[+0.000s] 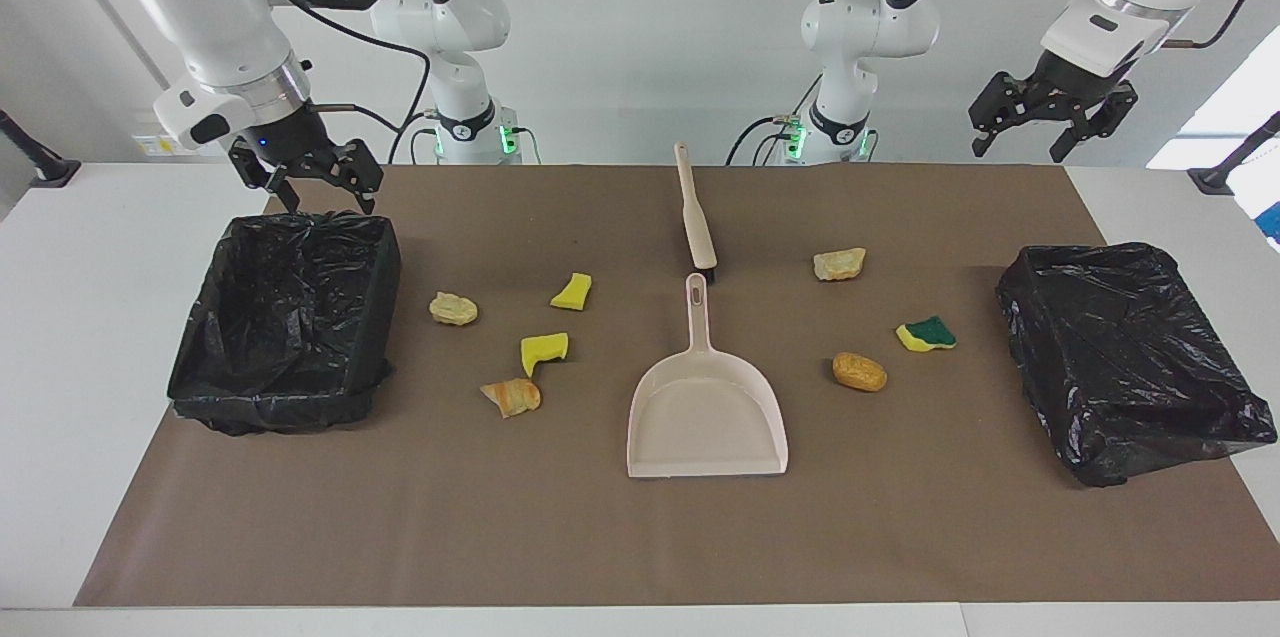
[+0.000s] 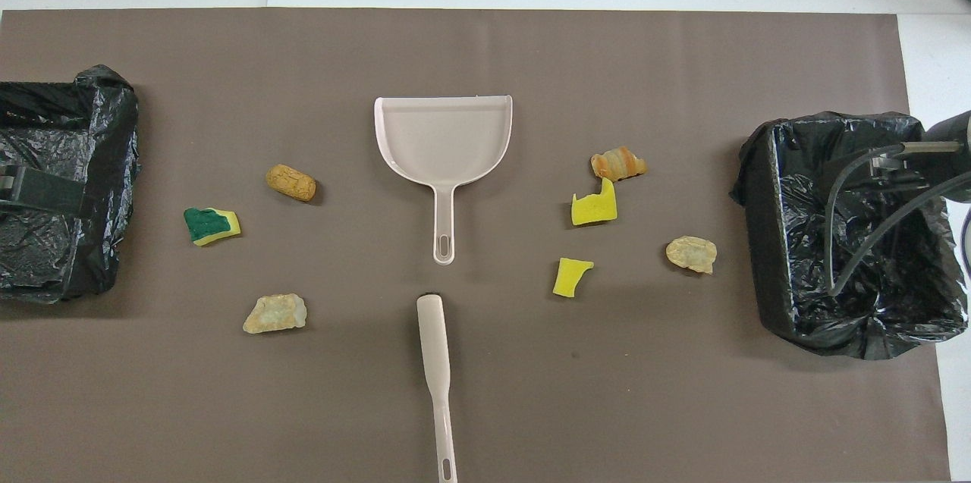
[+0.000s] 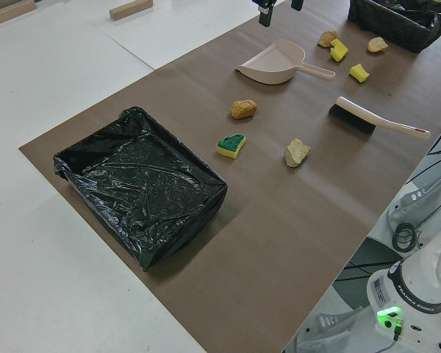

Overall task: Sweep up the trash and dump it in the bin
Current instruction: 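Move the right gripper in from its rest pose toward the dustpan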

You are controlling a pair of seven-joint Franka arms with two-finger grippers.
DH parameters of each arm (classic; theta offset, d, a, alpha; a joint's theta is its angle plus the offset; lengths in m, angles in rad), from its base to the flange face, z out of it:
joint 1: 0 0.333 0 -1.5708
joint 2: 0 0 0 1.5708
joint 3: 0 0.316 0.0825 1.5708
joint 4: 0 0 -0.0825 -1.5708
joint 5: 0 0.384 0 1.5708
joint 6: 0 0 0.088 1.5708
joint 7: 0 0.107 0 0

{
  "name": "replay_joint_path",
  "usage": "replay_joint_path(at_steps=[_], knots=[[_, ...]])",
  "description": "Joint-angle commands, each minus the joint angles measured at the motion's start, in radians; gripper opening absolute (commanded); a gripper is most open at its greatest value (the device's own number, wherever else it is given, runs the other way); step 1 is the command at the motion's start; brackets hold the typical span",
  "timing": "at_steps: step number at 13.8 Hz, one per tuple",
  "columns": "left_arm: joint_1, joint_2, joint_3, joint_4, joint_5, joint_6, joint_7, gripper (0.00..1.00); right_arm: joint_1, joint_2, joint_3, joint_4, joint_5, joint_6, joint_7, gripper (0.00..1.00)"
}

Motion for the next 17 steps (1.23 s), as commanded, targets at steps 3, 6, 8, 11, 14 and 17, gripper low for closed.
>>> replay_joint_path(at_steps=[3, 6, 8, 11, 14, 17], knots=[[0.000, 0.003, 0.001, 0.018, 0.015, -0.014, -0.008, 1.00, -0.010, -0.028, 0.001, -0.033, 0.004, -0.018, 0.016, 1.00], [0.000, 0.003, 0.001, 0.018, 0.015, -0.014, -0.008, 1.00, -0.008, -0.037, 0.002, -0.045, 0.004, -0.020, 0.016, 1.00], [0.000, 0.003, 0.001, 0.018, 0.015, -0.014, -0.008, 1.00, -0.008, -0.051, 0.002, -0.073, 0.004, -0.004, 0.016, 1.00], [0.000, 0.003, 0.001, 0.018, 0.015, -0.014, -0.008, 1.00, -0.007, -0.057, 0.002, -0.081, 0.005, 0.000, 0.018, 1.00], [0.000, 0.003, 0.001, 0.018, 0.015, -0.014, -0.008, 1.00, -0.002, -0.057, 0.004, -0.084, 0.011, 0.012, 0.018, 1.00], [0.000, 0.003, 0.001, 0.018, 0.015, -0.014, -0.008, 1.00, 0.004, -0.060, 0.009, -0.096, 0.022, 0.032, 0.016, 1.00]])
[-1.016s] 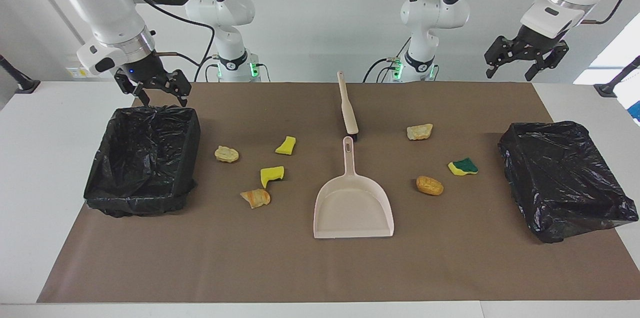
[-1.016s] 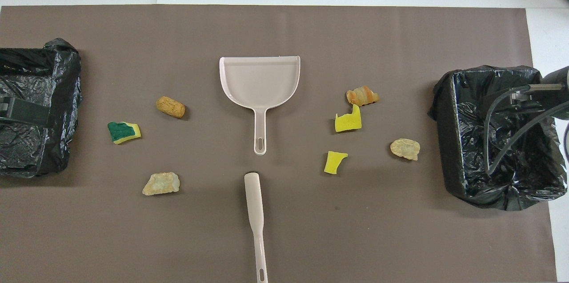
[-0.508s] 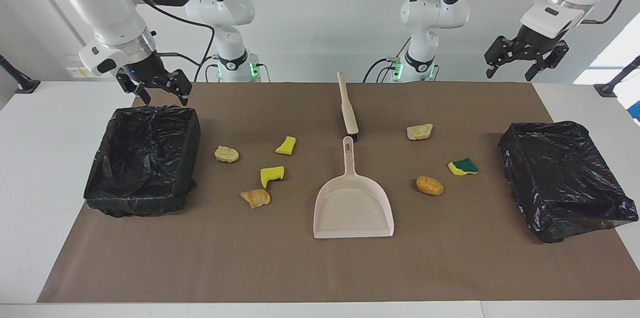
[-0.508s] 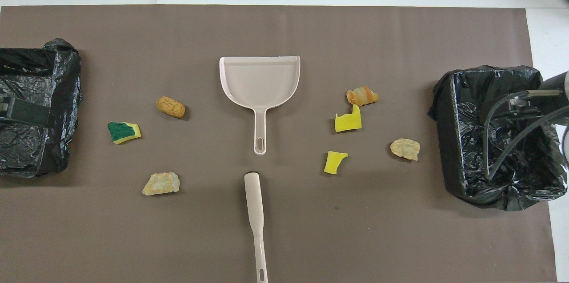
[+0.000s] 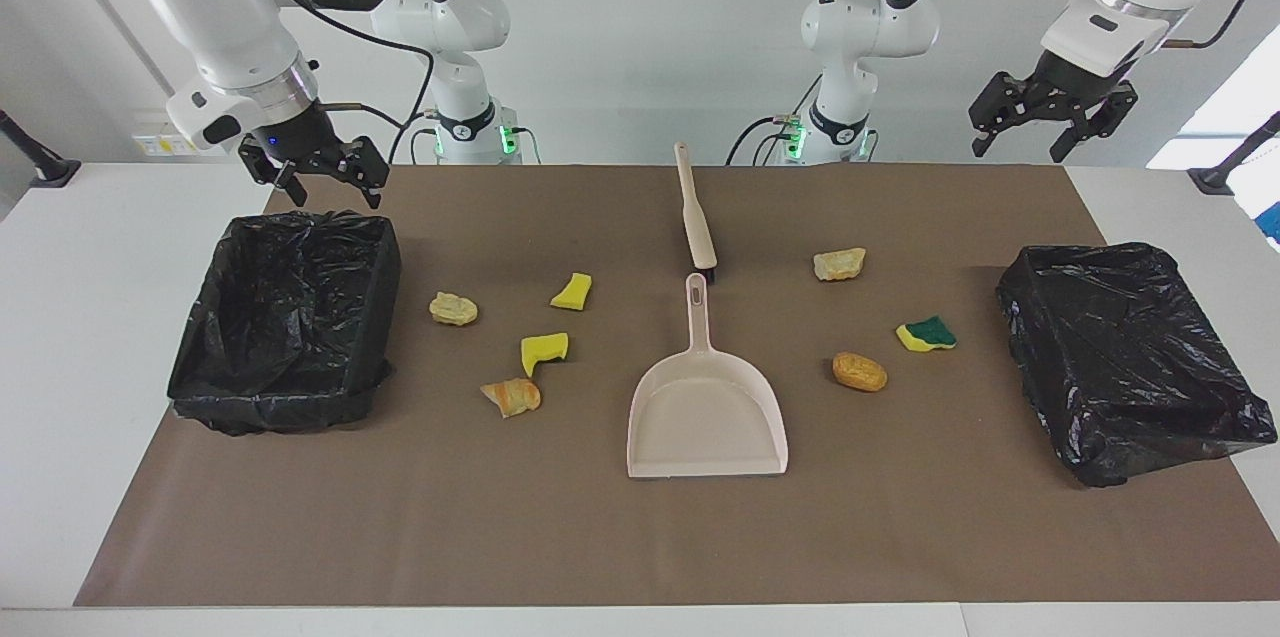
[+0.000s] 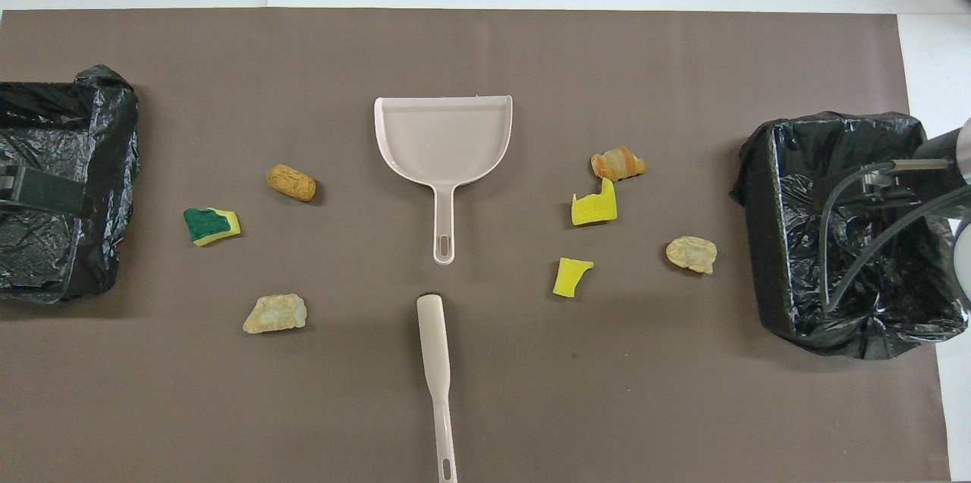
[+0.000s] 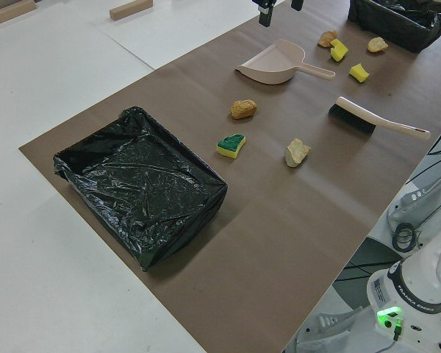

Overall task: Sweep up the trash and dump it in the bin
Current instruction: 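Move the right gripper in from its rest pose toward the dustpan, then grasp the pink dustpan handle with the right gripper while the left gripper reaches the brush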

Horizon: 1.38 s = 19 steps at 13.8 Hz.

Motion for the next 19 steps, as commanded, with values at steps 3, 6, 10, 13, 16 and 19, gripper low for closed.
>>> replay_joint_path(at_steps=[3, 6, 10, 13, 16, 19], knots=[[0.000, 0.003, 0.001, 0.018, 0.015, -0.014, -0.008, 1.00, 0.024, -0.028, 0.012, -0.063, 0.022, 0.071, 0.021, 1.00], [0.000, 0.003, 0.001, 0.018, 0.015, -0.014, -0.008, 1.00, 0.046, -0.016, 0.013, -0.096, 0.026, 0.099, 0.015, 1.00], [-0.002, 0.001, 0.001, 0.018, 0.013, -0.029, -0.011, 1.00, 0.070, 0.033, 0.044, -0.064, 0.093, 0.116, 0.013, 1.00], [0.021, 0.001, 0.001, 0.017, 0.015, -0.036, -0.014, 1.00, 0.116, 0.117, 0.050, 0.019, 0.109, 0.105, 0.039, 1.00], [0.028, 0.000, -0.001, 0.017, 0.015, -0.045, -0.014, 1.00, 0.187, 0.229, 0.064, 0.088, 0.103, 0.169, 0.171, 1.00], [0.009, -0.020, -0.016, -0.007, 0.012, -0.045, -0.049, 1.00, 0.242, 0.336, 0.073, 0.168, 0.105, 0.268, 0.219, 1.00]])
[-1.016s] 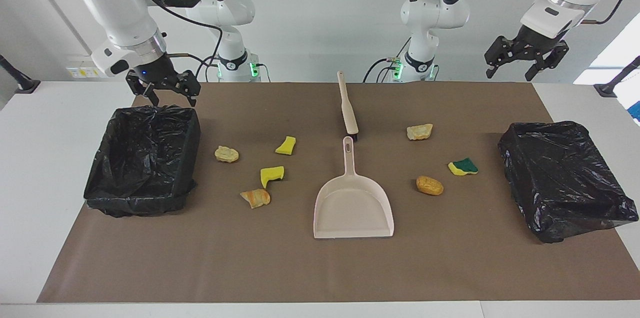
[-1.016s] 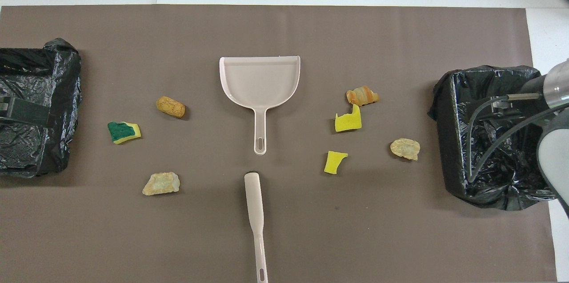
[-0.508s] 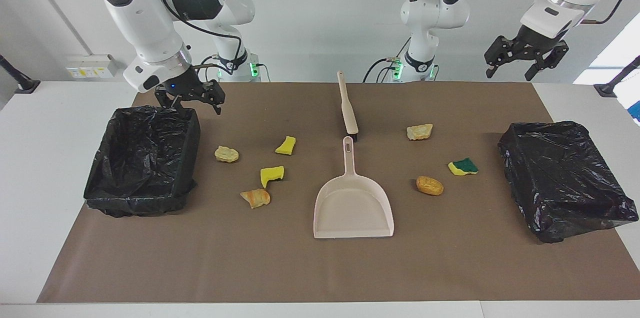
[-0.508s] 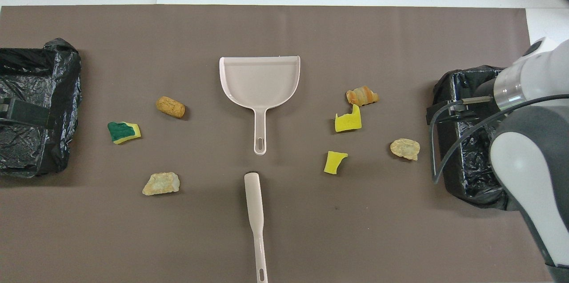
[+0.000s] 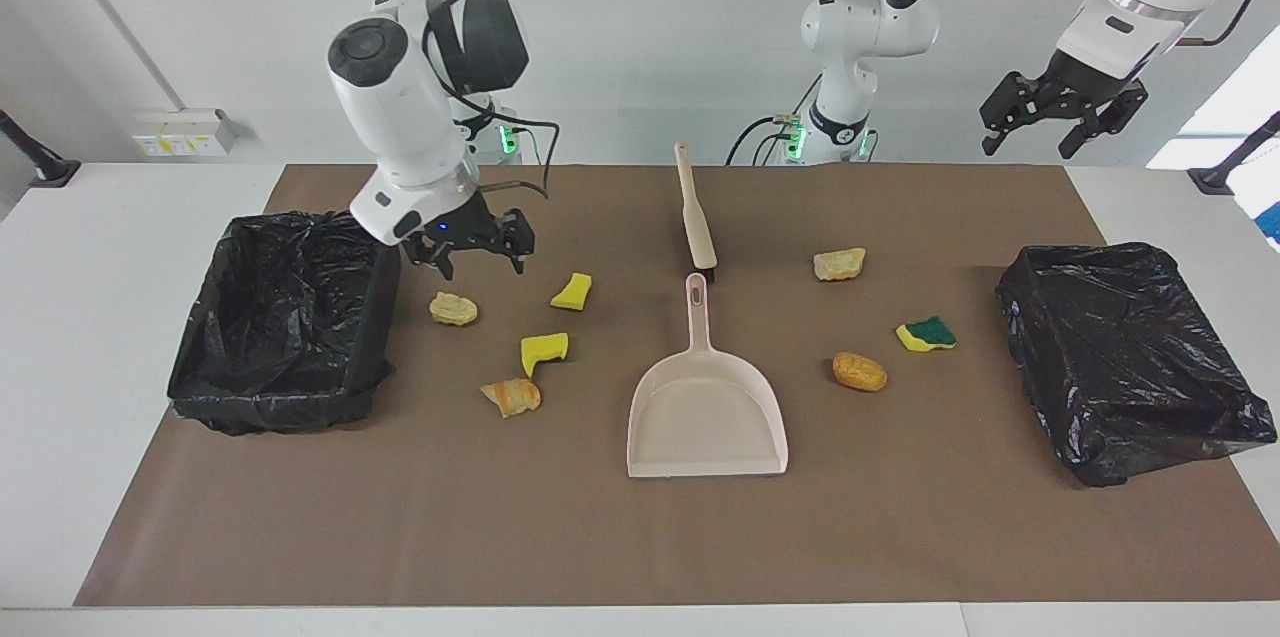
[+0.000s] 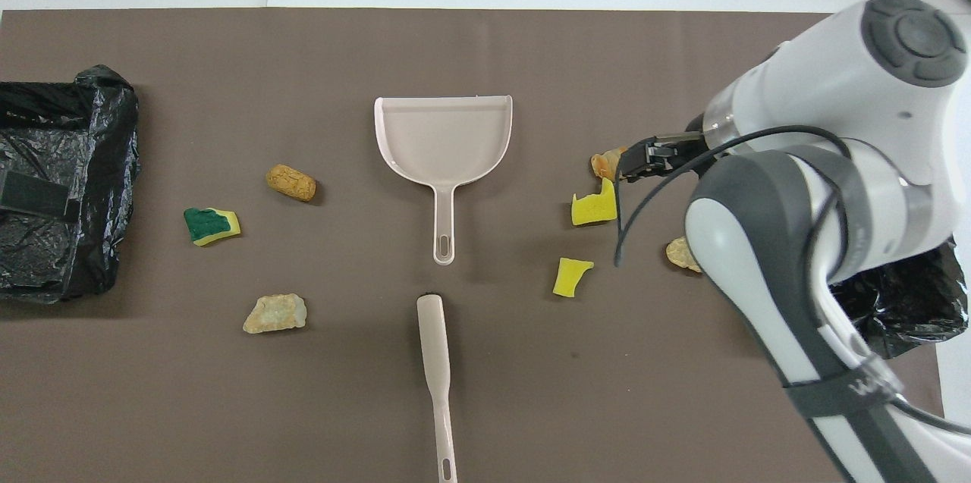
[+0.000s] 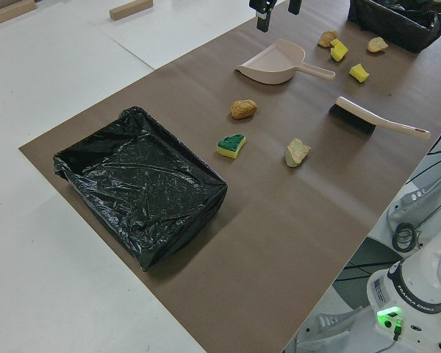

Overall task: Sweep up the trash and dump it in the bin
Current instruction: 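Grasp the pink dustpan handle with the right gripper while the left gripper reaches the brush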

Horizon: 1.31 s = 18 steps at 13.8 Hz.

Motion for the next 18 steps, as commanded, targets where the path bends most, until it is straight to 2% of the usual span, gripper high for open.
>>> replay_joint_path(at_steps=[1, 3, 5, 7, 9, 14, 16, 18], knots=[[-0.035, -0.045, -0.030, -0.052, 0.011, -0.008, -0.090, 1.00, 0.032, 0.106, 0.007, 0.090, 0.014, 0.064, 0.041, 1.00], [-0.091, -0.122, -0.047, -0.183, 0.005, 0.035, -0.191, 1.00, 0.078, 0.147, 0.019, 0.091, 0.013, 0.141, 0.094, 1.00], [-0.175, -0.220, -0.050, -0.363, 0.002, 0.139, -0.271, 1.00, 0.125, 0.186, 0.019, 0.093, 0.008, 0.219, 0.137, 1.00], [-0.279, -0.277, -0.050, -0.504, 0.000, 0.219, -0.368, 1.00, 0.127, 0.194, 0.019, 0.093, 0.011, 0.233, 0.137, 1.00], [-0.411, -0.279, -0.050, -0.602, 0.000, 0.291, -0.486, 1.00, 0.127, 0.192, 0.019, 0.091, 0.011, 0.233, 0.137, 1.00], [-0.683, -0.276, -0.050, -0.843, -0.017, 0.603, -0.797, 1.00, 0.116, 0.192, 0.019, 0.088, 0.000, 0.236, 0.134, 1.00], [-0.773, -0.210, -0.050, -0.883, -0.017, 0.722, -0.925, 1.00, 0.116, 0.192, 0.019, 0.087, 0.002, 0.236, 0.136, 1.00], [-0.798, -0.153, -0.050, -0.900, -0.017, 0.762, -0.974, 1.00, 0.115, 0.192, 0.019, 0.087, 0.000, 0.236, 0.134, 1.00]])
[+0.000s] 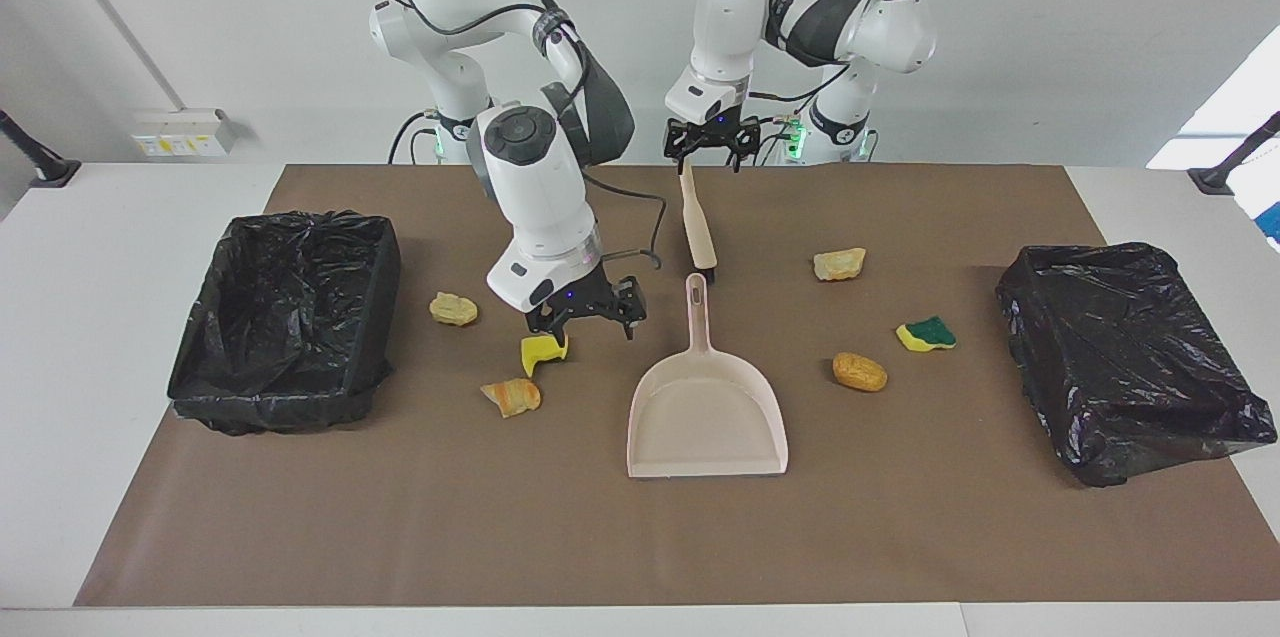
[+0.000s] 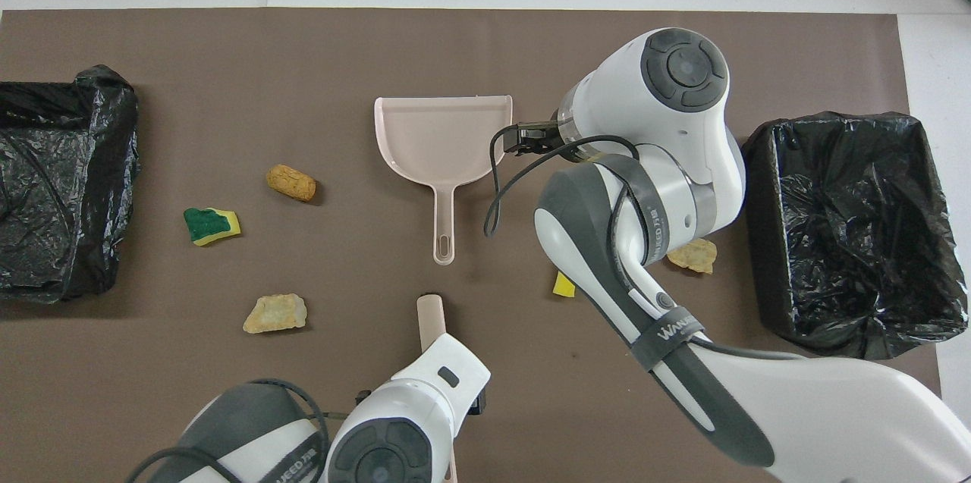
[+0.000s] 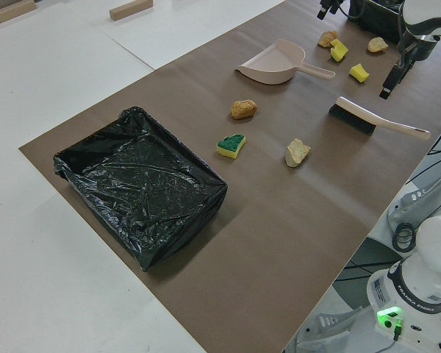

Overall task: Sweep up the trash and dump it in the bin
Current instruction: 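Grasp the pink dustpan handle with the right gripper while the left gripper reaches the brush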

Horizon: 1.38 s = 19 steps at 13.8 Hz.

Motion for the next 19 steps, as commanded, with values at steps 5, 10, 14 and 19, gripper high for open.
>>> replay_joint_path(at_steps=[5, 10, 14, 19], knots=[[-0.069, 0.040, 0.023, -0.130, -0.005, 0.152, -0.028, 0.94, -0.014, 0.009, 0.009, 0.011, 0.002, 0.002, -0.001, 1.00], [-0.109, 0.039, 0.021, -0.166, -0.005, 0.152, -0.017, 0.83, -0.014, 0.009, 0.009, 0.011, 0.003, 0.002, -0.004, 1.00], [-0.116, 0.031, 0.021, -0.178, -0.010, 0.152, -0.020, 0.79, -0.014, 0.009, 0.009, 0.010, 0.002, 0.002, -0.004, 1.00], [-0.122, 0.037, 0.021, -0.169, -0.010, 0.145, -0.017, 0.00, -0.014, 0.009, 0.009, 0.008, 0.002, 0.002, -0.004, 1.00]])
